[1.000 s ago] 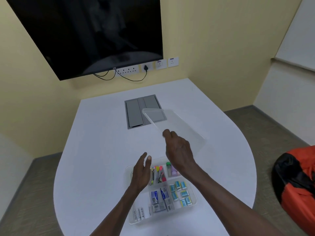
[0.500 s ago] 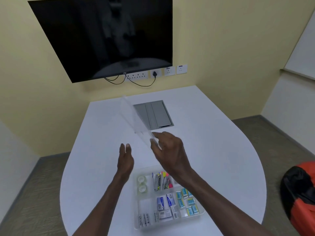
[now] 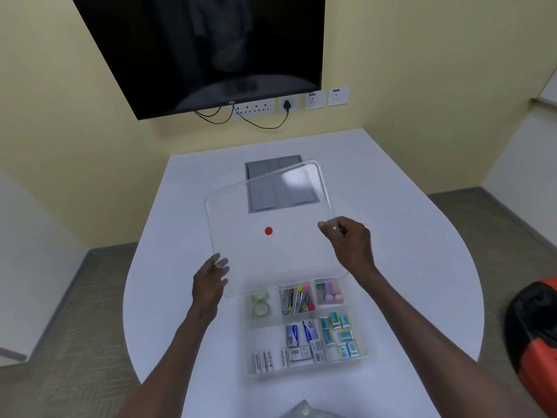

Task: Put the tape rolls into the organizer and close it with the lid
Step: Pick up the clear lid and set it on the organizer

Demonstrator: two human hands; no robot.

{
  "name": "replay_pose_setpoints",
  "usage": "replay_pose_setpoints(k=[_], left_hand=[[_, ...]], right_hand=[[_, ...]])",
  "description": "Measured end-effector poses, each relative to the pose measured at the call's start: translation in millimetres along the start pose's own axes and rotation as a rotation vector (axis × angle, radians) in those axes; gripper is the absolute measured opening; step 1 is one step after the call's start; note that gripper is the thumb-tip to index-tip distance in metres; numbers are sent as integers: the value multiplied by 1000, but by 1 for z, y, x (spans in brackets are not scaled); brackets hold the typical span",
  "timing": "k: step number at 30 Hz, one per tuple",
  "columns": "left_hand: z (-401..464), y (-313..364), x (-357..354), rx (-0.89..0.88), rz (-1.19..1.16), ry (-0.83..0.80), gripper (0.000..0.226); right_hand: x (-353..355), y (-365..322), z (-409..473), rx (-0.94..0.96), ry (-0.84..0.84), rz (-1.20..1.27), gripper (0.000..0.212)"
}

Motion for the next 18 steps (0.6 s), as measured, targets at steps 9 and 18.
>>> replay_pose_setpoints(k=[9,18], left_hand=[[-22,-49,2,81,127,63,32],[-45,-98,7,168,501,47,22]], right_hand=[[-15,115,-19,-184,-164,-451,47],[-31,180,-62,-299,-329,-569,39]])
Point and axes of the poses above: each hand's wrist, its own z-axis towards the middle knuckle, its own x-axis out of the back of the hand, y = z × x, the point moved 10 cm from there along z, towards the middle knuckle, and after that the axes turned 8 degrees about -y, right-handed, at the moved point
